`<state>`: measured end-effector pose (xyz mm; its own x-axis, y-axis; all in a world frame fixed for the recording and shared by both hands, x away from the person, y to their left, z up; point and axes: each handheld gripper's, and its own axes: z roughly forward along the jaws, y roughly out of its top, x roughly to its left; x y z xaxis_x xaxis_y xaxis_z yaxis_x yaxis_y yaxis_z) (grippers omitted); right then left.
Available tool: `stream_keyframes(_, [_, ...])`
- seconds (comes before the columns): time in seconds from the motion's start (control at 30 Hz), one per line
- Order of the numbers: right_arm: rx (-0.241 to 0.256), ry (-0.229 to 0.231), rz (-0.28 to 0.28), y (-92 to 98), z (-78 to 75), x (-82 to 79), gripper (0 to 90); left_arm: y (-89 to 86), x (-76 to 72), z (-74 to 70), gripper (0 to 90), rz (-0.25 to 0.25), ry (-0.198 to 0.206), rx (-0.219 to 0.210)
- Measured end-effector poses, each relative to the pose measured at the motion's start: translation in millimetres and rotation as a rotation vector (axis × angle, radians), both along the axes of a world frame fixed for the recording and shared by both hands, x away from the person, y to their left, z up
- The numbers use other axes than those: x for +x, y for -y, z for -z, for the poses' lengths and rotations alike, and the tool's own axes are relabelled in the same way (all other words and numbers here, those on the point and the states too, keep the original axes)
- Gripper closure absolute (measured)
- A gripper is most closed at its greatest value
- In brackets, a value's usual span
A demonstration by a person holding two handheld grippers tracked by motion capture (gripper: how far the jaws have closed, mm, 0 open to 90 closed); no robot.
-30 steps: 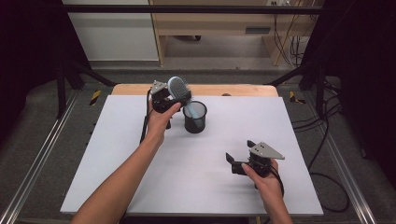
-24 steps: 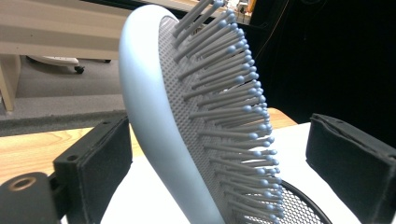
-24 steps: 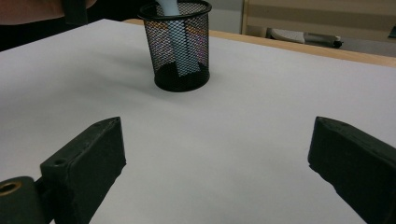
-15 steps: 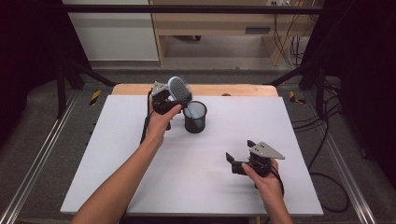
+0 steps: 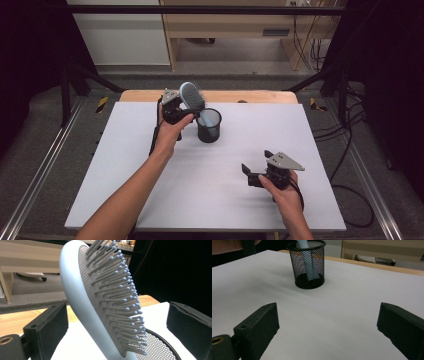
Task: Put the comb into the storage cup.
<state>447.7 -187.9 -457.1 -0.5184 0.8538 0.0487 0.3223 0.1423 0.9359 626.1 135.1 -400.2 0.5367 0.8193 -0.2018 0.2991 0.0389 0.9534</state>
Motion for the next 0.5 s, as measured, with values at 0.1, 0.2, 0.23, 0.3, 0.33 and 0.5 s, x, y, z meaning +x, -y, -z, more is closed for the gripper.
stream_keyframes(0.1, [-0.001,0.0,0.0,-0.1,0.0,0.0,4.2,-1.0,-1.1,0.9,3.9,-0.002,-0.001,0.003])
stream_keyframes(0.2, [-0.001,0.0,-0.001,-0.3,0.0,-0.1,4.2,-2.5,-3.7,1.9,4.0,0.0,0.001,0.013])
stream_keyframes(0.23, [-0.001,0.0,-0.001,-0.4,0.0,-0.1,4.2,-3.0,-4.4,1.9,4.0,-0.001,0.001,0.015])
stream_keyframes(0.3, [0.0,0.0,-0.002,-0.7,-0.2,-0.3,4.2,-4.7,-7.0,1.3,4.3,-0.01,0.013,0.017])
stream_keyframes(0.33, [-0.001,-0.001,-0.003,-0.7,-0.2,-0.4,4.2,-5.4,-8.0,0.9,4.3,-0.012,0.016,0.019])
stream_keyframes(0.5, [0.003,0.003,-0.006,-1.5,-0.8,-1.4,4.1,-8.7,-14.0,0.3,3.9,-0.007,0.014,0.027])
